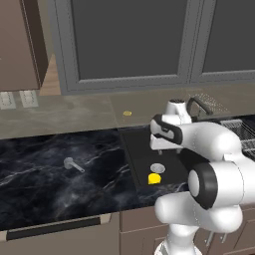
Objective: Move any existing items from the left basin to the right basin for drying. Then move the measuring cup from the counter to the left basin of the sink for washing.
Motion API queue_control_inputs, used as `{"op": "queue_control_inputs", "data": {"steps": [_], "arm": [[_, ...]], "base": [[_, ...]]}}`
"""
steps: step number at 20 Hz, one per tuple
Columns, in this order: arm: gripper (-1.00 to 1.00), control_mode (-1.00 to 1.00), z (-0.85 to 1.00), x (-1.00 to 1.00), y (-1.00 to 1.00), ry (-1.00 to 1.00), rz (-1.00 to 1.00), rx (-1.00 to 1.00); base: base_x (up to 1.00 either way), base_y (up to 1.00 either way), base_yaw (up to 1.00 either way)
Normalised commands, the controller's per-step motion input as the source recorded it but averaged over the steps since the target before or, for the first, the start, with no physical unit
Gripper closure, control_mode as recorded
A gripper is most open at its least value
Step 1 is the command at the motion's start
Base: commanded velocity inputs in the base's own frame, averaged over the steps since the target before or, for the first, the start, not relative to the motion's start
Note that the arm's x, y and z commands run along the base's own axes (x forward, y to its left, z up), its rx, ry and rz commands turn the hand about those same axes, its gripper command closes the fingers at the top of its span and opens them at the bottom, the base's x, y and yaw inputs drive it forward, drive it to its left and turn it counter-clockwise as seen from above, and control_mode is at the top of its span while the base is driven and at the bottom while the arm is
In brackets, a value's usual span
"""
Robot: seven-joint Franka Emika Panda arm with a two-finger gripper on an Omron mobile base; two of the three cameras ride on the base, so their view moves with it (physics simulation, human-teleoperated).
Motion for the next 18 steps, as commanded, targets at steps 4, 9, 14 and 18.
{"op": "queue_control_inputs", "data": {"steps": [4,9,14,18], "arm": [[-1.0,-1.0,-0.23,0.0,0.0,0.01,0.0,0.0],[-1.0,-1.0,-0.23,0.01,0.0,0.01,0.0,0.0],[-1.0,-1.0,-0.22,0.07,0.0,0.0,0.0,0.0],[-1.0,-1.0,-0.19,0.08,0.0,0.0,0.0,0.0]], "base": [[0.0,0.0,0.0],[0.0,0.0,0.0],[0.0,0.0,0.0],[0.0,0.0,0.0]]}}
